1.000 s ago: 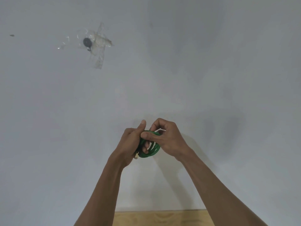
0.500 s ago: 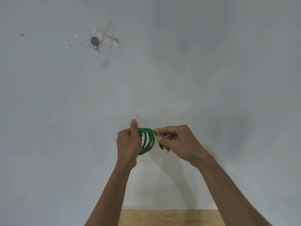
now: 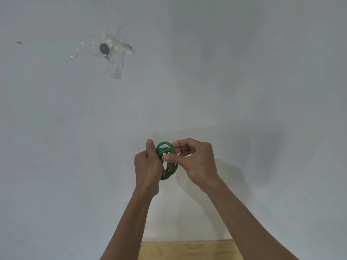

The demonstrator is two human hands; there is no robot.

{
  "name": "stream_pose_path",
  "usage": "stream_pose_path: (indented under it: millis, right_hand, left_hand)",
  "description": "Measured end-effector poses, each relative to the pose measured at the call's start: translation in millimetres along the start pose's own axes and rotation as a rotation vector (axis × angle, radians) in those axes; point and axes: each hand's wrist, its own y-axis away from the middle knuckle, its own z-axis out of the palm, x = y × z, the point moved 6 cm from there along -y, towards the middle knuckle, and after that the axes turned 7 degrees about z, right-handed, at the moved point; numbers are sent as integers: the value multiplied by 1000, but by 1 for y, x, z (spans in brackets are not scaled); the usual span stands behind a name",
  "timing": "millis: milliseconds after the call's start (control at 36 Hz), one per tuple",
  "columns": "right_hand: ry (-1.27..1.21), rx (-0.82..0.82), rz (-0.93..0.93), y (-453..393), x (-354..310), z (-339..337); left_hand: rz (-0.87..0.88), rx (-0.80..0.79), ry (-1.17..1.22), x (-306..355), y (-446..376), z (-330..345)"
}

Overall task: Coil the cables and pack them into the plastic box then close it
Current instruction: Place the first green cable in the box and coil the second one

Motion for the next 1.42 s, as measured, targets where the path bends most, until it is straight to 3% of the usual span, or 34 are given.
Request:
stream_pose_path:
  millis: [139, 306, 472, 611, 889, 1028, 1250, 1417]
  right_hand:
    - [-53, 24, -40, -4, 4, 5]
    - [112, 47, -37, -8, 16, 8]
    - [-216, -268, 271, -7, 28, 20]
    - [-201, -316, 307, -5, 32, 23]
    - [-350, -580, 449, -2, 46, 27]
    - [-574, -571, 603, -1, 62, 21]
    - [-489, -697, 474, 0, 64, 18]
    - [-370, -687, 335, -3, 58, 11]
  left_hand:
    - [-35, -25, 52, 2, 3, 1]
    - [-158, -71, 156, -1, 7, 2]
    - [-181, -119, 216, 0, 9, 2]
    - [-189, -184, 236, 3, 14, 4]
    - [-218, -283, 381, 3, 18, 10]
    - [-256, -286, 477, 6, 15, 11]
    - [-275, -328, 522, 9, 17, 16]
    - [-284, -382, 558, 12, 16, 17]
